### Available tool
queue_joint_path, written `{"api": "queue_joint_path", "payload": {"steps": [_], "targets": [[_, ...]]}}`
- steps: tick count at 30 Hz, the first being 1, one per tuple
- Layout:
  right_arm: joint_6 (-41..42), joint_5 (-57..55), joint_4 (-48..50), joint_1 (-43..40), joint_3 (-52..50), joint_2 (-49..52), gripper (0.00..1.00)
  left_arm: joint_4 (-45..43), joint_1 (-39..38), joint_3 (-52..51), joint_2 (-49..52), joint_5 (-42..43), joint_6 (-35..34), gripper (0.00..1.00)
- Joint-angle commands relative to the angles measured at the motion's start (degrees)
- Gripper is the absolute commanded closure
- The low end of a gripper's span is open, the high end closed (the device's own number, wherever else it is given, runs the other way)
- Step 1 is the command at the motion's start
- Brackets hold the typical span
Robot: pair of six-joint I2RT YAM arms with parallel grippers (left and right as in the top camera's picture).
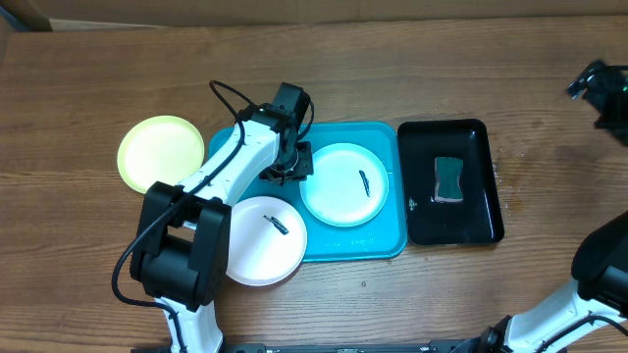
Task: Clean dirty plates on tray and stack at the side
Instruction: 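Move the right gripper down onto the green sponge in the black tray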
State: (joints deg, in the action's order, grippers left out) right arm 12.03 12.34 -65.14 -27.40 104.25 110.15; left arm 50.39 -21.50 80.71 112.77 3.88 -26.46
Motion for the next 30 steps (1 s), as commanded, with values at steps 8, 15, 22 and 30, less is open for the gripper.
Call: {"api": "queue_joint_path", "payload": {"steps": [8, 15, 22, 30], "targets": [[-9.3, 5.1, -18.1, 8.6, 0.4, -2.7, 0.22, -1.4, 0.1, -0.3, -1.5, 1.7, 1.4, 0.76], [-5.6, -10.0, -24.5, 21.9, -3.4, -2.7, 0.3, -1.8, 0.0, -0.3, -1.5, 3.7, 1.4, 0.74], [-5.6, -13.4, -14.8, 30.4, -13.0, -2.7, 0.38, -1.8, -1.4, -0.3, -1.5, 3.6, 1.4, 0.68], [-6.1, -13.9, 1.1, 34.6, -24.9, -2.7, 0.39, -2.0, -2.2, -0.3, -1.5, 3.1, 1.4, 0.68]]}}
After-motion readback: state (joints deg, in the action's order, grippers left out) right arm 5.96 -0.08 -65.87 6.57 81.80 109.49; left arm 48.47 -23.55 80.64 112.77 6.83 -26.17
